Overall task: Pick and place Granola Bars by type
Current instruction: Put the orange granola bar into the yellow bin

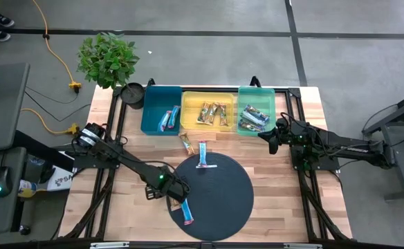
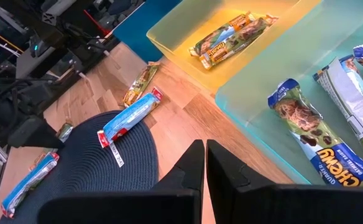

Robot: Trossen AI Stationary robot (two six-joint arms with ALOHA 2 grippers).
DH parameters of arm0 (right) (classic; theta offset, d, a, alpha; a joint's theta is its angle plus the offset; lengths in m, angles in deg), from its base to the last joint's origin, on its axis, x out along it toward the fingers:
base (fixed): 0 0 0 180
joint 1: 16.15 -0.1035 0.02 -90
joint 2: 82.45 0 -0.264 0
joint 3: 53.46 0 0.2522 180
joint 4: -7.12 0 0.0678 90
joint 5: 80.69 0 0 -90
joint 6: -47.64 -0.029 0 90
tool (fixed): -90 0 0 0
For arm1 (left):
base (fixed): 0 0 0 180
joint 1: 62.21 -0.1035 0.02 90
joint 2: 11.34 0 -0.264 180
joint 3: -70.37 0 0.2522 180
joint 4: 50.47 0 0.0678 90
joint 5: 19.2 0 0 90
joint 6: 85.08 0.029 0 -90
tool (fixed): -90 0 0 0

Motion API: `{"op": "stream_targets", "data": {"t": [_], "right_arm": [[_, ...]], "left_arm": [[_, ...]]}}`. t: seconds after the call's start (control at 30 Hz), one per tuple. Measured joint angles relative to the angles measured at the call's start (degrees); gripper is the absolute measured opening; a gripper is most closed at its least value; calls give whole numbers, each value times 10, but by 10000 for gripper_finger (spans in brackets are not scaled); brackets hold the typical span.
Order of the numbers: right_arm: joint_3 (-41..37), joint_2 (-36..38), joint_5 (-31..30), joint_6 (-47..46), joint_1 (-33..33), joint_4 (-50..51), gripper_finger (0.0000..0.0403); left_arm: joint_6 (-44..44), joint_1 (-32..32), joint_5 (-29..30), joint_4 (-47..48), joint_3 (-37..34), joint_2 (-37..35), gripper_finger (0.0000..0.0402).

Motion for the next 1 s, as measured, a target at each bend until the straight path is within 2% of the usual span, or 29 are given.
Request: {"op": "stream_targets", "data": {"t": [0.57, 0.77, 1.0], "right_arm": [[0, 0, 0, 0, 0, 0, 0], [0, 0, 0, 0, 0, 0, 0], [0, 0, 0, 0, 0, 0, 0]], "left_arm": [[-1, 0, -11, 0, 0, 0, 128], [-1, 0, -11, 0, 0, 0, 106], [0, 0, -11, 2, 0, -5, 99]]}}
